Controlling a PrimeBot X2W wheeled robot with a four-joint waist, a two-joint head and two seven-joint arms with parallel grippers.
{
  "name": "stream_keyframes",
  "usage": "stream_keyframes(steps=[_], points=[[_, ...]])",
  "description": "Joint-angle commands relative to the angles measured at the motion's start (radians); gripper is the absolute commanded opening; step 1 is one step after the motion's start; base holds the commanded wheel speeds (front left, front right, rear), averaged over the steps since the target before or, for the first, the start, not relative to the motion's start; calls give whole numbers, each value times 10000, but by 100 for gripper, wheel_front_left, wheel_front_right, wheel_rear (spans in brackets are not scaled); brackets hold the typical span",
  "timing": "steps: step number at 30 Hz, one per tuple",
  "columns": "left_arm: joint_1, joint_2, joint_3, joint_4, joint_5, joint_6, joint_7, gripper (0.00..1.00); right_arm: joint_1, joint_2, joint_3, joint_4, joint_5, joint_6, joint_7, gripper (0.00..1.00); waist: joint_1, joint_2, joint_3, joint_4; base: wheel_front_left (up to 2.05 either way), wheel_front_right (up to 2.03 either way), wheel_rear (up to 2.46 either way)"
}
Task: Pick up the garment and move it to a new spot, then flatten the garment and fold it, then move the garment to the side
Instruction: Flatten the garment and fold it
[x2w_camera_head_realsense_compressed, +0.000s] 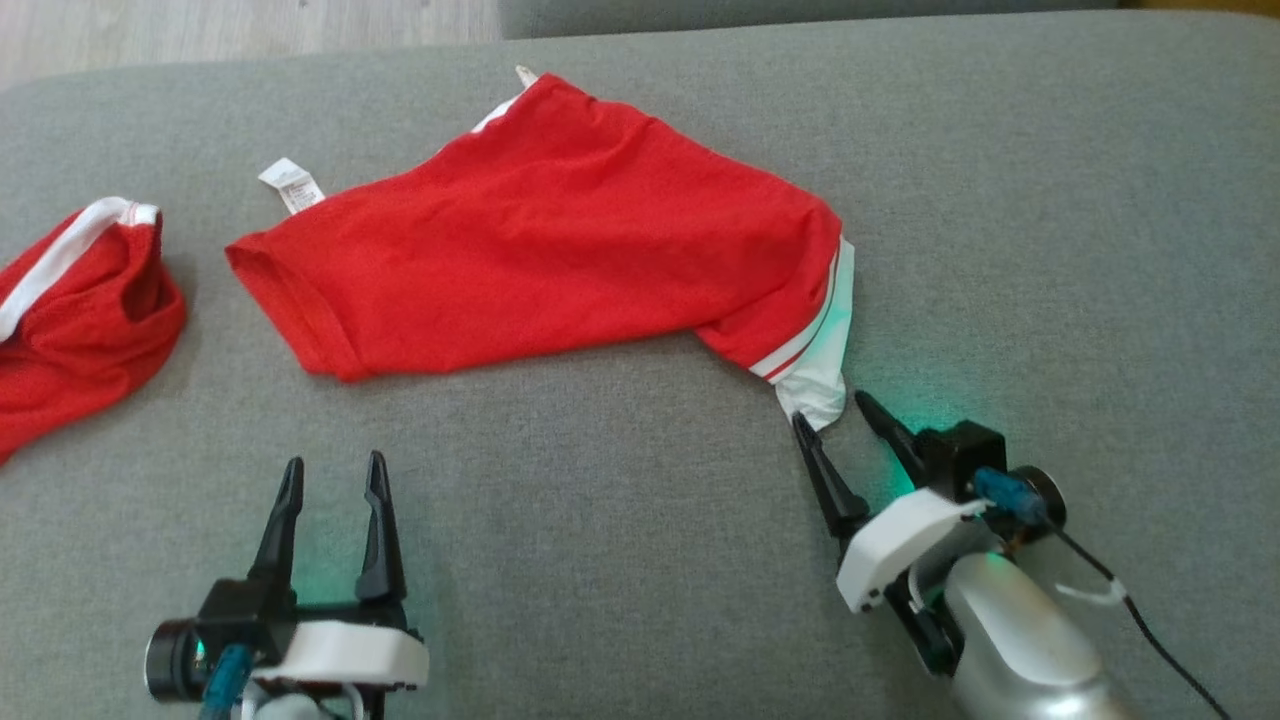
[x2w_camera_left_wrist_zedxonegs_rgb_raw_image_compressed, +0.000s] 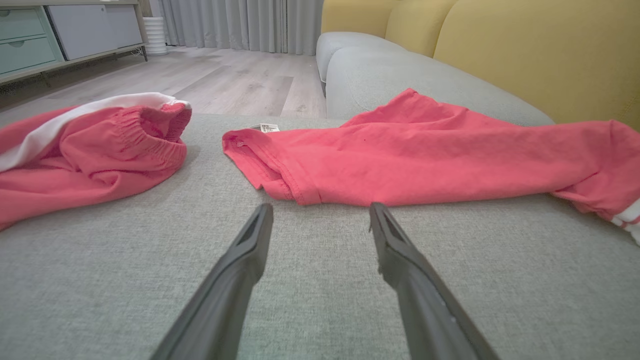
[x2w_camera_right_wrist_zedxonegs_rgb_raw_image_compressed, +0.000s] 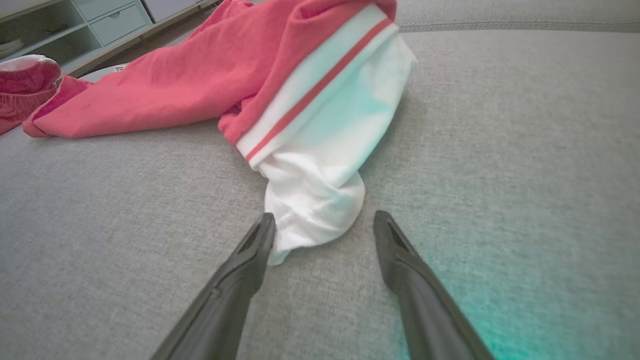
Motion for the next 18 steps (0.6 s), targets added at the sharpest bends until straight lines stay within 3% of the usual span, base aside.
stream_keyframes(steps=[1, 3, 11, 18], points=[[-472, 22, 195, -227, -25, 77, -53, 100, -507, 84, 397, 16, 232, -7, -38, 71, -1, 0, 151, 20, 0, 0, 0], [-513, 22, 154, -235, -50, 104, -53, 100, -625, 84, 417, 59, 292, -7, -38, 0, -1, 0, 220, 26, 0, 0, 0], [-602, 22, 119, -258, -75, 176, -53, 100, -654, 85, -92, -30, 113, -7, -38, 0, -1, 0, 333, -48, 0, 0, 0], [-508, 22, 267, -186, -61, 181, -53, 100, -268, 49, -1144, -816, -203, -7, -38, 0, -1, 0, 52, -395, 0, 0, 0]])
